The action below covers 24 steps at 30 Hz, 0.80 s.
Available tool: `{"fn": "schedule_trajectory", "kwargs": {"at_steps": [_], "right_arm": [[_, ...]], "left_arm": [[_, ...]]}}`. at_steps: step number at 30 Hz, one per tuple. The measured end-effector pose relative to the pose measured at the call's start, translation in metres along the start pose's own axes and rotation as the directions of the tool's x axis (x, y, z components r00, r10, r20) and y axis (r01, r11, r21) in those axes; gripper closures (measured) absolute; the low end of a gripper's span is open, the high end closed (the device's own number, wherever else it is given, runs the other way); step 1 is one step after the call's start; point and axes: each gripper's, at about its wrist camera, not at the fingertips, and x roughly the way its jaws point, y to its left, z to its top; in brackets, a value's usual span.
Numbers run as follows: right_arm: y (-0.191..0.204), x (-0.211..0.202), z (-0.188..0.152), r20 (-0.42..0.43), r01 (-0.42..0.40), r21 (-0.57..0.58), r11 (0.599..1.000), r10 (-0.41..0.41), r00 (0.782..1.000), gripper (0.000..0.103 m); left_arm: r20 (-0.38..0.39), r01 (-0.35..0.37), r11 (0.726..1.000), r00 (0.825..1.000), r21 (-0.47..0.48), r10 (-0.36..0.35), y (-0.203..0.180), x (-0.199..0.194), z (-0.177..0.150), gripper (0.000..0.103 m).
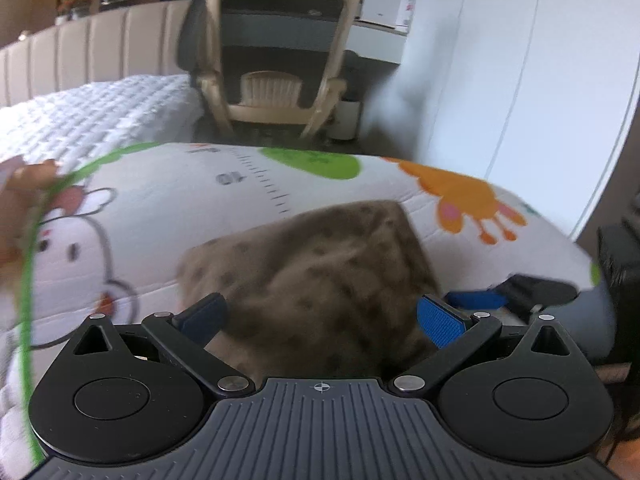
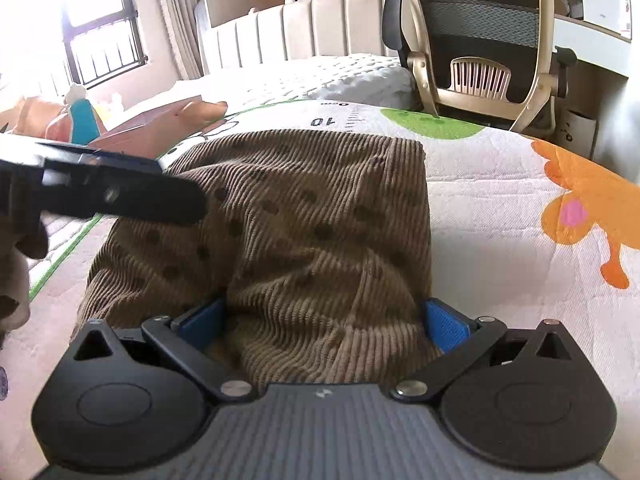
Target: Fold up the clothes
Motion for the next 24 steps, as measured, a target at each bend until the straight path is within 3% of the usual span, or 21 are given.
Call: {"fn": "schedule_trajectory", "kwargs": {"at_steps": [4,6,9,11,13,16,19,21,24], "right_arm": [[-0.006,-0.002,0.011,-0.057,-0.017,0.029,0.999,0.019,0.998,0.000],[-0.010,-0.016,0.024,-0.020,-0.053,0.045,0.998,0.054,0.998,0.000],[-0.006,-0.012,0.052,0.036,-0.022,-0.005,1.000,0.023,0.999,0.000],[-0.003,-0.008,0.070,0.075,0.003,-0.039,0.999,0.000,0.997,0.000],[0.002,0.006,0.086,0.083,0.037,-0.096,0.995,-0.029,0.996,0.000],[0.023,0.048,0.095,0.071,0.230,-0.250,0.941,-0.219,0.973,0.000],[0.021,0.085,0.095,0.080,0.390,-0.302,0.870,-0.384,0.920,0.000],[0.001,0.097,0.100,0.022,0.398,-0.217,0.891,-0.404,0.915,0.000],[-0.028,0.082,0.099,-0.008,0.348,-0.078,0.934,-0.350,0.937,0.000]], "left_arm": [[0.031,0.042,0.992,0.999,-0.117,-0.039,0.029,-0.020,-0.036,0.000],[0.029,0.065,0.982,0.998,-0.176,-0.061,0.044,-0.022,-0.052,0.000],[0.014,0.118,0.956,0.993,-0.270,-0.119,0.061,-0.012,-0.065,0.000],[0.020,0.129,0.947,0.991,-0.295,-0.129,0.063,-0.007,-0.065,0.000],[0.026,0.114,0.957,0.993,-0.267,-0.111,0.060,-0.006,-0.066,0.000],[0.038,0.102,0.964,0.995,-0.244,-0.096,0.054,-0.005,-0.069,0.000],[0.047,0.100,0.966,0.995,-0.237,-0.092,0.051,-0.004,-0.071,0.000],[0.049,0.105,0.966,0.994,-0.238,-0.096,0.050,-0.004,-0.071,0.000],[0.044,0.118,0.964,0.993,-0.240,-0.111,0.051,-0.010,-0.074,0.000]]}}
